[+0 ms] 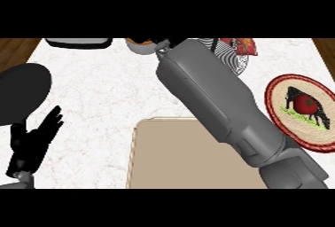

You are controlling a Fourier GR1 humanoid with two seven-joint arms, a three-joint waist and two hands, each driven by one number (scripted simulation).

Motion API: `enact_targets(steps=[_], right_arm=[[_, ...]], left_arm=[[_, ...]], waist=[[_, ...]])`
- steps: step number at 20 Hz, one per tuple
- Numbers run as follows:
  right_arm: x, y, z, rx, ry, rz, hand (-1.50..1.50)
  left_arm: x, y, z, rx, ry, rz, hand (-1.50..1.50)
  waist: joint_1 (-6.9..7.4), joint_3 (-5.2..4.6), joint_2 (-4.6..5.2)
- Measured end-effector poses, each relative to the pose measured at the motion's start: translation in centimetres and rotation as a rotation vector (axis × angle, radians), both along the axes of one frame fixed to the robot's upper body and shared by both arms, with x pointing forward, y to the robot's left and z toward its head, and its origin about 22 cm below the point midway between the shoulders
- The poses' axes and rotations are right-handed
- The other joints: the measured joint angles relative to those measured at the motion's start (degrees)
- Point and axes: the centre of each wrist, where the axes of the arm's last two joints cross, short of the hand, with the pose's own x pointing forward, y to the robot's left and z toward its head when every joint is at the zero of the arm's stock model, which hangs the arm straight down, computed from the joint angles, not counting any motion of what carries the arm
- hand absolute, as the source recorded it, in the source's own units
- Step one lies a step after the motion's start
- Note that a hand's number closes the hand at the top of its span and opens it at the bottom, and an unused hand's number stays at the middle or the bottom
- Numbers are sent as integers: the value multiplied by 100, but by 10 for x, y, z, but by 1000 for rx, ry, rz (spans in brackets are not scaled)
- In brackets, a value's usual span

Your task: Pick the lemon from the tray and place it in the tiered basket

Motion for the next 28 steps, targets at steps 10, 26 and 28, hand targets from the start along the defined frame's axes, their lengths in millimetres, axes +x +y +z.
enact_targets(steps=[10,26,28], right_arm=[[40,-35,6,-544,46,-125,150],[63,-66,35,-825,202,-79,150],[66,-73,30,-792,285,-88,150]], left_arm=[[3,2,-1,3,0,9,0],[1,6,2,3,-1,14,0],[0,7,3,4,3,9,0]], waist=[[-93,-11,-15],[-86,-2,-13],[-76,-1,-9]])
